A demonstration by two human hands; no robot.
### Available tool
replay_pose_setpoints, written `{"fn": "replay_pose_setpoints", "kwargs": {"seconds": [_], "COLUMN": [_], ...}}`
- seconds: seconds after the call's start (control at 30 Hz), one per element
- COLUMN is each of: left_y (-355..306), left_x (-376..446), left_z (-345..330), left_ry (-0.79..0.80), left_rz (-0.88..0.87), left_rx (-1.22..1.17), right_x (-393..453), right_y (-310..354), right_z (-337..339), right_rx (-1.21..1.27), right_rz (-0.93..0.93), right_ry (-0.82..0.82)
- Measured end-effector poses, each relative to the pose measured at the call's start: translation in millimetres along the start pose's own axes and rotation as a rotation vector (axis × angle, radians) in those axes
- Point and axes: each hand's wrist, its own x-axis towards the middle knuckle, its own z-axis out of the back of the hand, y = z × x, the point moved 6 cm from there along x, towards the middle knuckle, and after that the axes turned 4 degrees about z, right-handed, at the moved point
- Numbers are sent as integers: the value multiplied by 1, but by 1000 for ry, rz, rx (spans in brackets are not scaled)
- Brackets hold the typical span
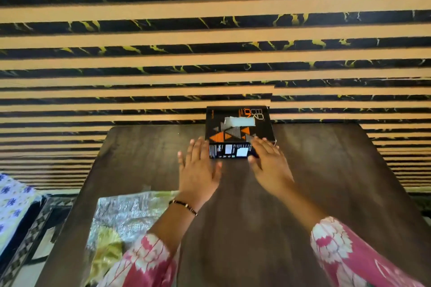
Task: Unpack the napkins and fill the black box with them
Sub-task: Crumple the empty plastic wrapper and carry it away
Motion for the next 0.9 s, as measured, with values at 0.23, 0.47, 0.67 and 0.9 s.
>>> {"fn": "replay_pose_setpoints", "kwargs": {"seconds": [0.23,0.47,0.67,0.9], "left_y": [119,140,61,5], "left_x": [-161,-227,-230,-229], "left_z": [-4,-18,-44,-30], "left_ry": [92,287,300,395], "left_rz": [450,658,205,3], "left_rx": [22,41,14,-723], "right_x": [-138,-200,-216,-228], "right_y": [62,110,94,70], "right_z": [-92,-128,-134,-102], "right_rx": [170,282,183,134], "right_rz": [133,214,105,-95], "right_ry": [183,343,417,167]}}
